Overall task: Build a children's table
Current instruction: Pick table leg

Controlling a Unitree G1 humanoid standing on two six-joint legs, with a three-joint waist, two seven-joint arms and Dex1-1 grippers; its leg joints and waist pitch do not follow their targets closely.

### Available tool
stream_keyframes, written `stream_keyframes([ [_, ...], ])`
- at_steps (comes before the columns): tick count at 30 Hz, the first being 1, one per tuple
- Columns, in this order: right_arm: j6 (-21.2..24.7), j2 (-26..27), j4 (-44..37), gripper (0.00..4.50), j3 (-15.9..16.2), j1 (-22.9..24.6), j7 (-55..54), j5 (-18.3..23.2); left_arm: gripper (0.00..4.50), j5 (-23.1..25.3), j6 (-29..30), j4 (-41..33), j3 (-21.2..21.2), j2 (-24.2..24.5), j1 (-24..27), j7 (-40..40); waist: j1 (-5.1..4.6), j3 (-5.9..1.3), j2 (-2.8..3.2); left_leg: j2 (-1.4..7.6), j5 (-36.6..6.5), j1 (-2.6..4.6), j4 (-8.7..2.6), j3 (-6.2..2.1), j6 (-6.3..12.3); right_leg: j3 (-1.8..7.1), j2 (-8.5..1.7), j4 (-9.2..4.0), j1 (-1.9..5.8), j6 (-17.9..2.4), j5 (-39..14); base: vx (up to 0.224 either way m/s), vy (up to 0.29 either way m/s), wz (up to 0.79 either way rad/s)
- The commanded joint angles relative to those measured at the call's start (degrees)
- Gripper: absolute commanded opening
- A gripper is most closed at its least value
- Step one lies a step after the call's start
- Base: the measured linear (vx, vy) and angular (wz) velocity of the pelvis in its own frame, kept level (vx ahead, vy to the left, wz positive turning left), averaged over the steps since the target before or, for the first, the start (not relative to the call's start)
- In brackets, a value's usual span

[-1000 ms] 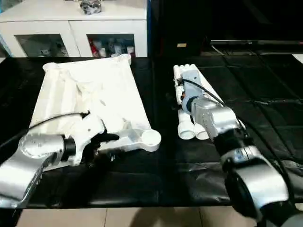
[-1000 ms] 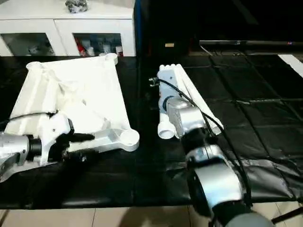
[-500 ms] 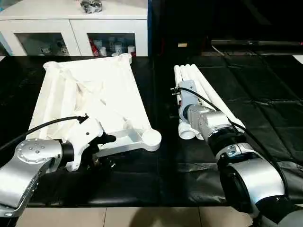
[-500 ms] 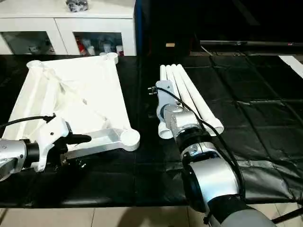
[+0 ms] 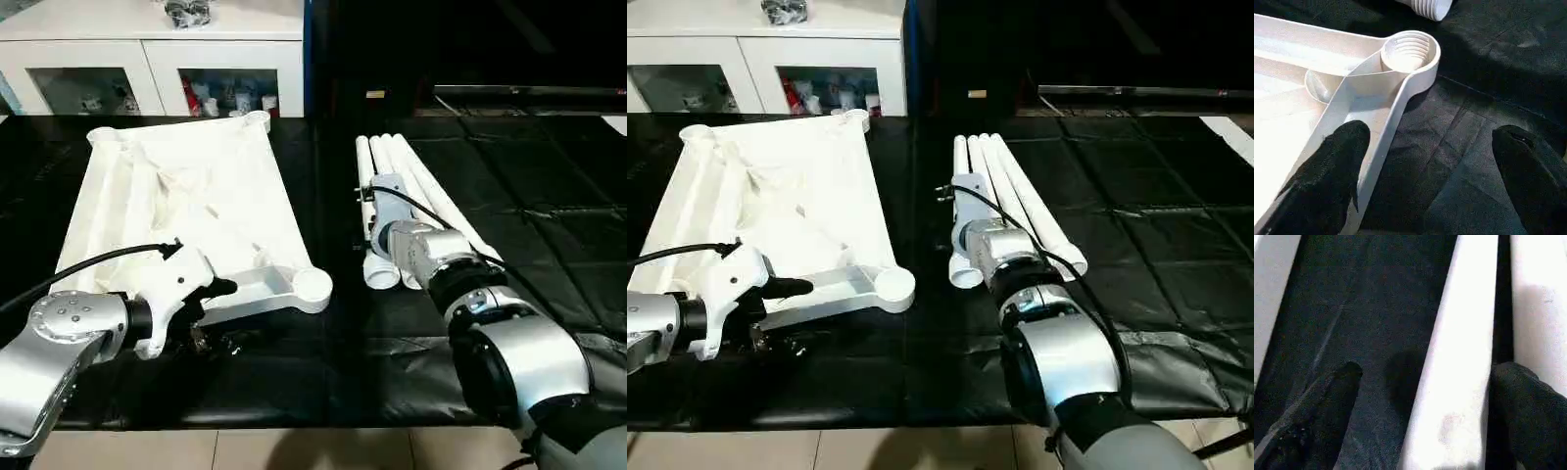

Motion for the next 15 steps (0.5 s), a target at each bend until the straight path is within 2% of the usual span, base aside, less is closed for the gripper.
stream_keyframes([
  [1, 1.83, 0.49, 1.50, 4.32, -0.78, -0.10, 0.62, 0.95, 4.49, -0.17, 0.65, -0.93, 0.47, 0.68, -0.25, 0.25, 0.22, -3.52, 0.59, 1.06, -3.24, -0.16, -3.52, 0.55, -0.05, 1.51, -2.86, -2.71, 3.31, -15.16, 2.92, 0.000, 0.000, 0.00],
  [7, 2.00, 0.40, 3.46, 3.82, -3.46, -0.69, 0.37, 2.26, 4.50, -0.55, 1.10, -1.62, 0.52, 0.78, -0.12, 0.69, 0.19, -3.50, 0.60, 1.11, -4.55, -0.03, -3.58, 0.56, -0.49, 1.49, -2.86, -2.81, 3.18, -15.04, 1.34, 0.000, 0.000, 0.00],
  [11, 2.28, 0.28, 3.87, 3.46, -3.88, -0.97, 0.67, 2.26, 4.50, -0.83, 1.14, -1.69, 0.43, 1.01, -0.06, 0.83, 0.21, -3.52, 0.55, 1.08, -4.13, -0.11, -3.56, 0.54, -0.41, 1.47, -2.87, -2.78, 3.24, -15.05, 1.58, 0.000, 0.000, 0.00],
  [14, 2.88, 0.08, 4.03, 3.35, -4.61, -1.07, 0.84, 2.58, 4.50, -0.94, 1.08, -1.50, 0.13, 1.10, -0.29, 1.03, 0.19, -3.56, 0.58, 1.08, -4.00, -0.09, -3.52, 0.55, -0.31, 1.48, -2.86, -2.76, 3.25, -15.07, 1.78, 0.000, 0.000, 0.00],
  [15, 2.90, 0.07, 4.04, 3.12, -4.66, -1.07, 0.82, 2.60, 4.50, -0.94, 1.07, -1.48, 0.11, 1.10, -0.32, 1.04, 0.20, -3.56, 0.55, 1.07, -3.89, -0.07, -3.51, 0.56, -0.26, 1.47, -2.86, -2.77, 3.25, -15.09, 1.92, 0.000, 0.000, 0.00],
])
